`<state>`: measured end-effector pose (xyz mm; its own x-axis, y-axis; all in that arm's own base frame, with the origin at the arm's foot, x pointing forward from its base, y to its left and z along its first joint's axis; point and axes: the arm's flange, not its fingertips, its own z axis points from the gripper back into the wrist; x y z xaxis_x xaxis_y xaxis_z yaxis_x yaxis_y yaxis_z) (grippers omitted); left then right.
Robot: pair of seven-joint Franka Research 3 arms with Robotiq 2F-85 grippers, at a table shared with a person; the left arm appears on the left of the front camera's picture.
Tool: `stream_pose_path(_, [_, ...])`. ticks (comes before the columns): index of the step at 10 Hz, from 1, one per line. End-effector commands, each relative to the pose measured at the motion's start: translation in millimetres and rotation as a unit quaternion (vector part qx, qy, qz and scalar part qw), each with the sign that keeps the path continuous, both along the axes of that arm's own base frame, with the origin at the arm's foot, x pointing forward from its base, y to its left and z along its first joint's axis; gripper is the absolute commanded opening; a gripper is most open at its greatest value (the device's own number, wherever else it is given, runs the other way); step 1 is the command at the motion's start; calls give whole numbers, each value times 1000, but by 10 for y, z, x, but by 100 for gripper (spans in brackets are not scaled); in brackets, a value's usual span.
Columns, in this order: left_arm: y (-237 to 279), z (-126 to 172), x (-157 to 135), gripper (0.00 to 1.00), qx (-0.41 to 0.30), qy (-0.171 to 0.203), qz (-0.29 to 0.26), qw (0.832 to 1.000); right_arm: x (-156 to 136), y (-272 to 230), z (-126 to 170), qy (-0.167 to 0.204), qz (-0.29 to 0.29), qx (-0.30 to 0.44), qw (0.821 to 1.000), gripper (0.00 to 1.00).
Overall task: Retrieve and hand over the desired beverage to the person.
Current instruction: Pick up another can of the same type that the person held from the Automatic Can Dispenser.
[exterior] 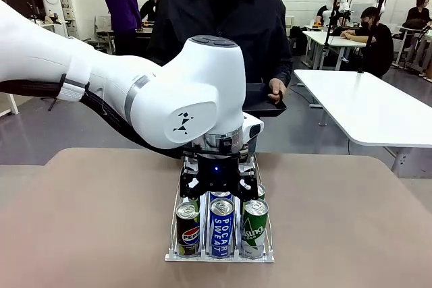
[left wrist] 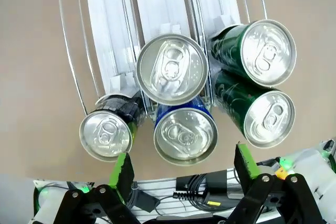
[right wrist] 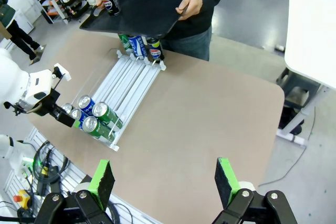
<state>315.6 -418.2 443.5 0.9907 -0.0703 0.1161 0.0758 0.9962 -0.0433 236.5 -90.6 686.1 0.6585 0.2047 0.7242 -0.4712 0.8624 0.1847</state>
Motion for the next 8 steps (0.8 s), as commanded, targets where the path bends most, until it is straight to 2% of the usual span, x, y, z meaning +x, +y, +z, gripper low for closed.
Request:
stream_pose_path(1, [-77,-78,46,100,3,-16,19,1000,14,3,-4,-1,14,7,1000,100])
stream_pose_path(8, [-84,-139,91,100,-3,-7,21,1000,14,3,-4,-1,14,7,1000,100])
